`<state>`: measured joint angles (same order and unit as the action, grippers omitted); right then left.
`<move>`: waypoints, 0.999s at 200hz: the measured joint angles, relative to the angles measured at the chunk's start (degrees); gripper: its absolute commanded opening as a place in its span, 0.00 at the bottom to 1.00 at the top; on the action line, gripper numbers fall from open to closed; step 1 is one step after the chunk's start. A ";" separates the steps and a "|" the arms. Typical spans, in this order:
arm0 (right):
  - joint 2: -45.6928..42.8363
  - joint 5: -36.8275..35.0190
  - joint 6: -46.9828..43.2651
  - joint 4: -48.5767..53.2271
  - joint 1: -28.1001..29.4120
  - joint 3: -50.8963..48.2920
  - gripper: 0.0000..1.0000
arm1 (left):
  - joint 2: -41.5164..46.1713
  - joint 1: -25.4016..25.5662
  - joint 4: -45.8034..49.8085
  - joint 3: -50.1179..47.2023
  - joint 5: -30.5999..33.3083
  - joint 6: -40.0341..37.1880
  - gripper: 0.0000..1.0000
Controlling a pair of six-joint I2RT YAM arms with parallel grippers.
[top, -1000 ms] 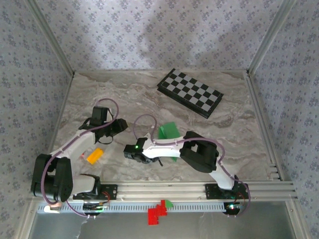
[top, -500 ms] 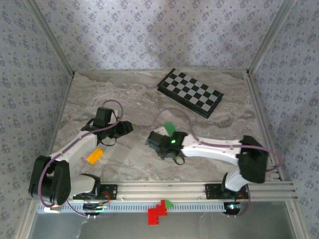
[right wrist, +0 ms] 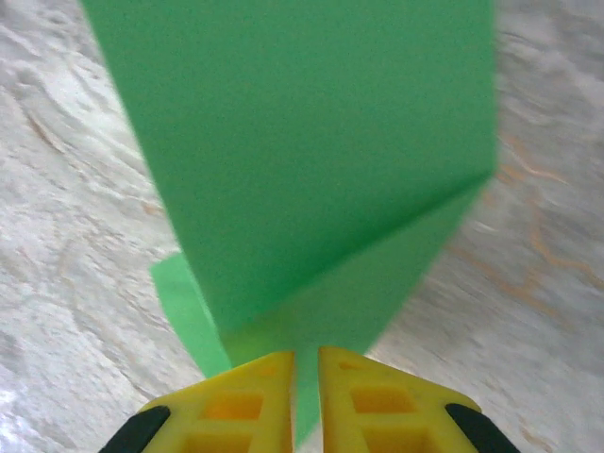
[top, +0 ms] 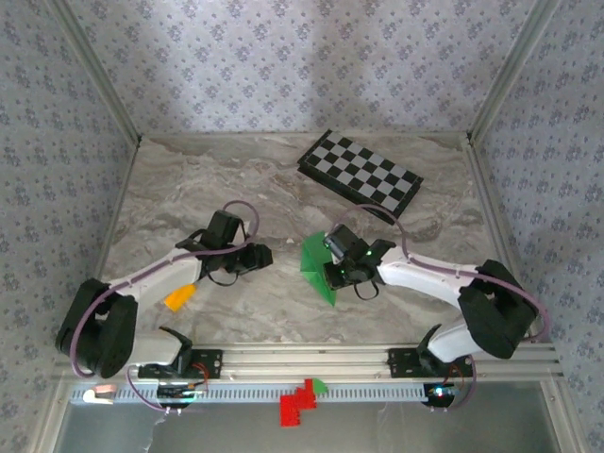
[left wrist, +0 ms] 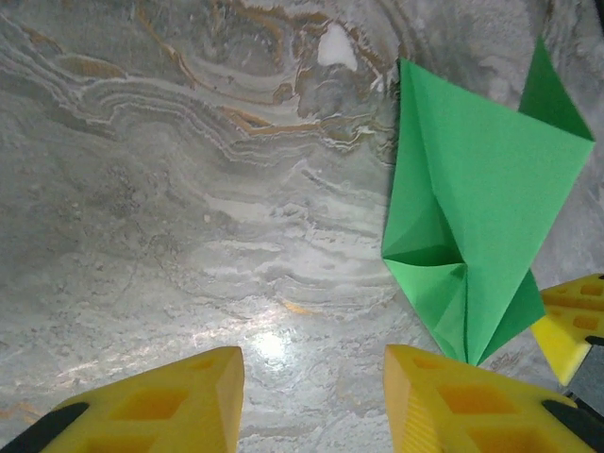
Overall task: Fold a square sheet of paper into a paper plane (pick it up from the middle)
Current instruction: Fold the wing for the fifth time at the center of the table.
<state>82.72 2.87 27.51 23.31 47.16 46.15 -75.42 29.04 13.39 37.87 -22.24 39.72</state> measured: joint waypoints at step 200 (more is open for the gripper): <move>7.04 -3.32 23.45 -15.13 9.07 -4.09 0.10 | -2.49 5.27 -6.56 -3.61 -0.50 3.98 0.34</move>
<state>89.76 -0.45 50.96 8.19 56.23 42.06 -77.91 34.30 6.83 34.26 -22.74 43.70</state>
